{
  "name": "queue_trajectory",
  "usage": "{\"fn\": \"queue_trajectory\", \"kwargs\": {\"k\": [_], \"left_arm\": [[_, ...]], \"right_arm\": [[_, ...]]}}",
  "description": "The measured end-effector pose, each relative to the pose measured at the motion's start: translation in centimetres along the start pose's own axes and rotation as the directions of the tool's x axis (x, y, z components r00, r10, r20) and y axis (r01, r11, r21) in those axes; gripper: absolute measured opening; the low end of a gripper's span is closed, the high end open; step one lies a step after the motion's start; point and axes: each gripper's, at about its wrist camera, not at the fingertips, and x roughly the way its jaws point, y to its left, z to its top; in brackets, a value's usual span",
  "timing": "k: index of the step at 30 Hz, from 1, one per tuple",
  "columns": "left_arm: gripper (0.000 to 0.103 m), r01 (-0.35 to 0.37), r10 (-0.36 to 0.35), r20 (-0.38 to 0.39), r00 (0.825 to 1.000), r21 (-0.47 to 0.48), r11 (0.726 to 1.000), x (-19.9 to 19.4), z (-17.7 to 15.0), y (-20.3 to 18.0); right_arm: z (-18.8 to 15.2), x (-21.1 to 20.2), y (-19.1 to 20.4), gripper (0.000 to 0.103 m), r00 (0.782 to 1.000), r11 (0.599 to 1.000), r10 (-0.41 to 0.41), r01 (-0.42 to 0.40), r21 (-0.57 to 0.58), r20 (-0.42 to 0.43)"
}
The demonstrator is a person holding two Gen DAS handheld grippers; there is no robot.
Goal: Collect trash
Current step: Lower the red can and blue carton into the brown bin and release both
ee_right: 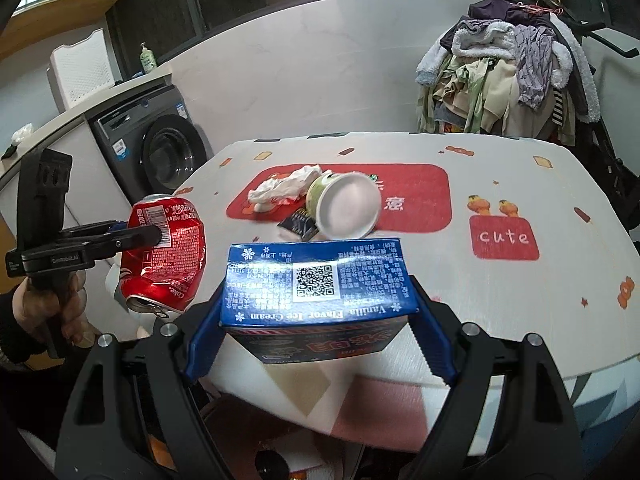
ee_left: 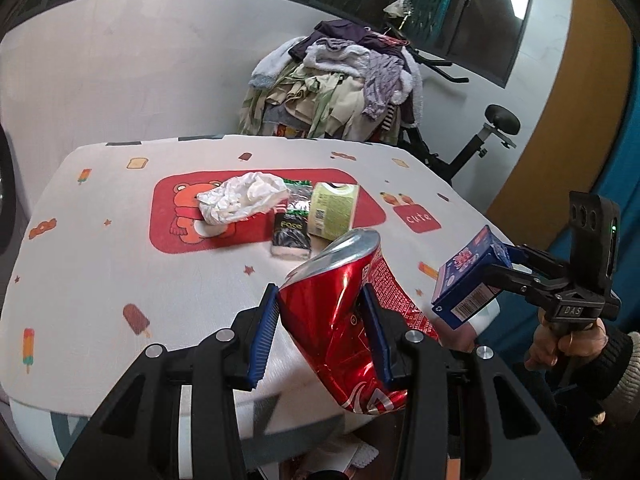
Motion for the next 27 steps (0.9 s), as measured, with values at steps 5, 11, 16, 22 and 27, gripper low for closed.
{"fn": "queue_trajectory", "kwargs": {"k": [5,11,16,22,27], "left_arm": [[0.040,-0.002,0.002,0.027,1.000,0.009,1.000,-1.9,-2.7,-1.3],[0.040,0.005,-0.005,0.023,1.000,0.029,1.000,-3.5,-5.7,-2.8],[0.041,0.010,-0.011,0.010,1.000,0.061,0.998,-4.4,-7.6,-4.2],[0.041,0.023,-0.020,-0.024,1.000,0.105,0.994,-4.7,-10.4,-5.0],[0.041,0.039,-0.031,-0.076,0.997,0.104,0.994,-3.5,-12.1,-4.9]], "right_arm": [[-2.1,-0.9,1.2,0.081,1.000,1.000,0.013,-0.013,-0.012,0.000],[-4.5,-1.9,2.3,0.081,0.999,0.999,0.033,-0.033,-0.015,-0.011],[-6.4,-3.0,2.8,0.081,0.999,0.999,0.040,-0.040,-0.004,-0.002],[-8.6,-3.5,3.0,0.081,0.999,0.999,0.045,-0.045,0.001,-0.010],[-10.4,-2.9,2.6,0.081,0.998,0.998,0.054,-0.053,0.031,-0.036]]}}
